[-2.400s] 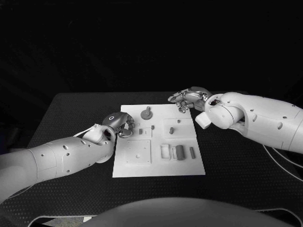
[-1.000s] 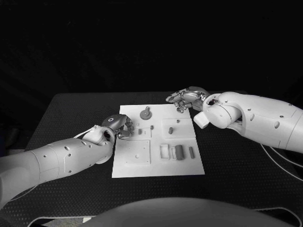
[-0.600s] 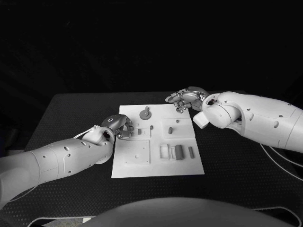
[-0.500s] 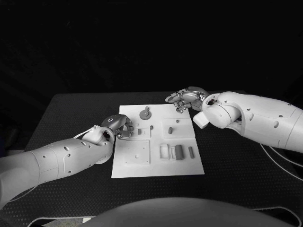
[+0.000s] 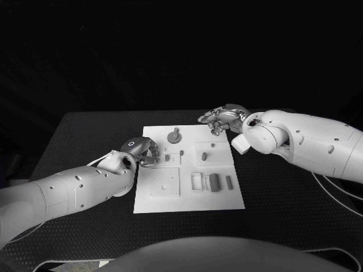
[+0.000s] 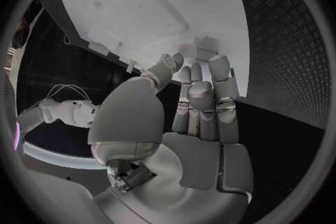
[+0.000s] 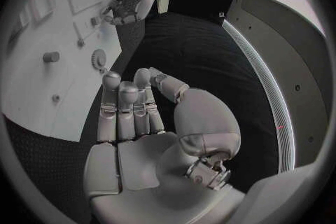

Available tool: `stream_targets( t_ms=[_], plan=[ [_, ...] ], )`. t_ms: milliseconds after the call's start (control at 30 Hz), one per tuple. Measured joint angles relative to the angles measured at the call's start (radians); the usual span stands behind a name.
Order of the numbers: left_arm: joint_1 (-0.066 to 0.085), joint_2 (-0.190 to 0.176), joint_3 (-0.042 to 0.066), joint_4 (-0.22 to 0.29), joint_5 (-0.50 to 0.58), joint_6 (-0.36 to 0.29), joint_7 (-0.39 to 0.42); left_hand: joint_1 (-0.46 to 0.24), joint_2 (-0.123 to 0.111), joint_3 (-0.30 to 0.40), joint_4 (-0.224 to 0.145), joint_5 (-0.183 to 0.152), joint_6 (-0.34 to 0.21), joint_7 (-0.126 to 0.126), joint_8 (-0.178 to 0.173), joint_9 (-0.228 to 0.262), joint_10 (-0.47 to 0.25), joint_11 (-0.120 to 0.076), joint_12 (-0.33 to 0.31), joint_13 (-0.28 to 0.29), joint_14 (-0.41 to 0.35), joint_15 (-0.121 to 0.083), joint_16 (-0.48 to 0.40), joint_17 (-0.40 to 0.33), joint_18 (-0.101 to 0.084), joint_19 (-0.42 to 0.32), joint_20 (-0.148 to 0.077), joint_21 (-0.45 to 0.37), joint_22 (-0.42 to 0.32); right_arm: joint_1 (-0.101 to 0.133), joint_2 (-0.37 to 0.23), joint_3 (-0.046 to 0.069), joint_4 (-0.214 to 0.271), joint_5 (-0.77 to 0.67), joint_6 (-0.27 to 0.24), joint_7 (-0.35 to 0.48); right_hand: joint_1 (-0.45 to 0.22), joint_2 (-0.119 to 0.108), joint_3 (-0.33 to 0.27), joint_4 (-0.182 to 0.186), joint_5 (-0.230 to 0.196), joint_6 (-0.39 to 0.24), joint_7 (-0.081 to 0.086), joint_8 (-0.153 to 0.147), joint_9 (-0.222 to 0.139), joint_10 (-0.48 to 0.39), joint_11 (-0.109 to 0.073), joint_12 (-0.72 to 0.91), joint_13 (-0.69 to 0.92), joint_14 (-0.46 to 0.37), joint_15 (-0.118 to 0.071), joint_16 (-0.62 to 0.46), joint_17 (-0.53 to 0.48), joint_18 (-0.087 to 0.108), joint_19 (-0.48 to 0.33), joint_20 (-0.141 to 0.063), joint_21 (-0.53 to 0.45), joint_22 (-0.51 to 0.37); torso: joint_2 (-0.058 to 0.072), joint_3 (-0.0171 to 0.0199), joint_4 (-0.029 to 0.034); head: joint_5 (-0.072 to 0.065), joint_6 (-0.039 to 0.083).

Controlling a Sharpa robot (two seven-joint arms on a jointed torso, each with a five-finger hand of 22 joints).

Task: Assemble the parts on the task board

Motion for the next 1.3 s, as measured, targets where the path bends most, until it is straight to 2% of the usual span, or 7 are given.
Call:
stream_targets(
  t_ms=[333,533,633,867,967,1100,1300],
  plan=[
    [0.000,-0.011,0.002,0.009,0.031,-0.017,0.031,-0.014,-0.014,-0.014,0.008,0.000,-0.002,-0.001,-0.005,-0.004,0.000,0.000,0.000,0.000,0.001,0.003,0.000,0.000,0.000,0.004,0.004,-0.004,0.000,0.000,-0.001,0.000,0.000,0.000,0.001,0.000,0.000,0.000,0.000,0.000,0.000,0.000,0.000,0.000,0.000,0.000,0.000,0.000,0.000,0.004,-0.001,0.000,0.000,0.000,0.000,0.000,0.000,0.000,0.000,0.0007,-0.0005,-0.001,0.000],
    [0.001,-0.018,0.012,0.019,0.058,-0.027,0.049,-0.030,-0.019,-0.024,0.018,0.000,-0.003,0.000,-0.005,-0.003,0.000,0.000,0.000,0.000,0.000,0.003,0.000,0.000,0.000,0.004,0.004,-0.008,0.000,-0.001,-0.001,0.000,0.000,0.000,0.002,0.000,0.000,0.000,0.000,0.000,0.000,0.000,0.000,0.000,0.000,0.000,0.000,0.000,0.000,0.004,-0.001,0.000,0.000,0.000,0.000,0.000,0.000,0.000,0.000,0.0013,-0.0011,-0.001,0.000],
    [0.000,-0.021,0.035,0.021,0.073,-0.031,0.060,-0.030,-0.019,-0.027,0.021,0.000,-0.003,0.000,-0.005,-0.003,0.000,0.000,0.000,0.000,0.000,0.003,0.000,-0.001,0.000,0.004,0.004,-0.008,0.000,-0.001,-0.001,0.000,0.000,0.000,0.002,0.000,0.000,0.000,0.000,0.000,0.000,0.000,0.000,0.000,0.000,0.000,0.000,0.000,0.000,0.004,-0.001,0.000,0.000,0.000,0.000,0.000,0.000,0.001,0.000,0.0013,-0.0010,-0.002,0.000],
    [0.001,-0.033,0.085,0.023,0.147,-0.035,0.087,-0.071,0.003,-0.045,0.046,0.000,-0.007,-0.004,-0.010,-0.006,0.000,0.000,0.000,0.000,0.000,0.004,0.000,-0.001,0.001,0.000,0.007,-0.014,0.000,-0.001,-0.001,0.000,0.000,0.000,0.003,0.000,0.000,0.000,0.000,0.000,0.000,0.000,0.000,0.000,-0.001,0.000,0.000,0.000,0.000,0.004,-0.001,0.000,0.000,0.000,0.000,0.000,0.000,0.001,0.000,0.0013,-0.0005,0.000,0.000],
    [0.005,-0.043,0.092,0.025,0.179,-0.032,0.094,-0.072,0.004,-0.045,0.046,0.000,-0.007,-0.004,-0.010,-0.006,0.000,0.000,0.000,0.000,0.001,0.005,0.000,-0.001,0.001,0.000,0.007,-0.014,0.000,-0.001,-0.002,0.000,0.000,0.000,0.004,0.000,0.000,0.000,0.000,0.000,0.000,0.000,0.000,0.000,-0.001,0.000,0.000,0.000,0.000,0.004,-0.001,0.000,0.000,0.000,0.000,0.000,0.000,0.001,0.000,0.0011,-0.0004,0.000,0.000],
    [0.012,-0.053,0.093,0.027,0.213,-0.024,0.099,-0.073,0.011,-0.043,0.049,0.000,-0.008,-0.003,-0.010,-0.006,-0.004,0.004,0.000,-0.002,0.001,0.006,0.000,-0.002,0.005,-0.003,0.011,-0.014,0.000,-0.001,-0.002,0.000,0.000,0.000,0.004,0.000,0.000,0.000,0.000,0.000,0.000,0.000,0.000,0.000,-0.001,0.000,0.000,0.000,0.000,0.004,-0.001,0.000,0.001,0.000,0.000,0.000,0.000,0.001,0.000,0.0007,0.0000,0.000,0.000],
    [0.023,-0.081,0.094,0.043,0.231,0.016,0.099,-0.031,0.040,-0.019,0.026,0.000,-0.013,0.001,-0.010,-0.005,-0.006,0.007,0.000,-0.002,-0.004,0.011,0.000,-0.002,0.006,-0.005,0.013,-0.014,0.000,-0.001,-0.003,0.000,0.000,0.000,0.006,0.000,0.000,0.000,0.000,0.000,0.000,0.001,-0.001,0.000,-0.001,0.000,0.000,0.000,0.000,0.004,-0.001,0.000,0.001,0.000,0.000,0.000,0.000,0.001,0.000,0.0008,-0.0001,0.001,0.000]
  ],
)
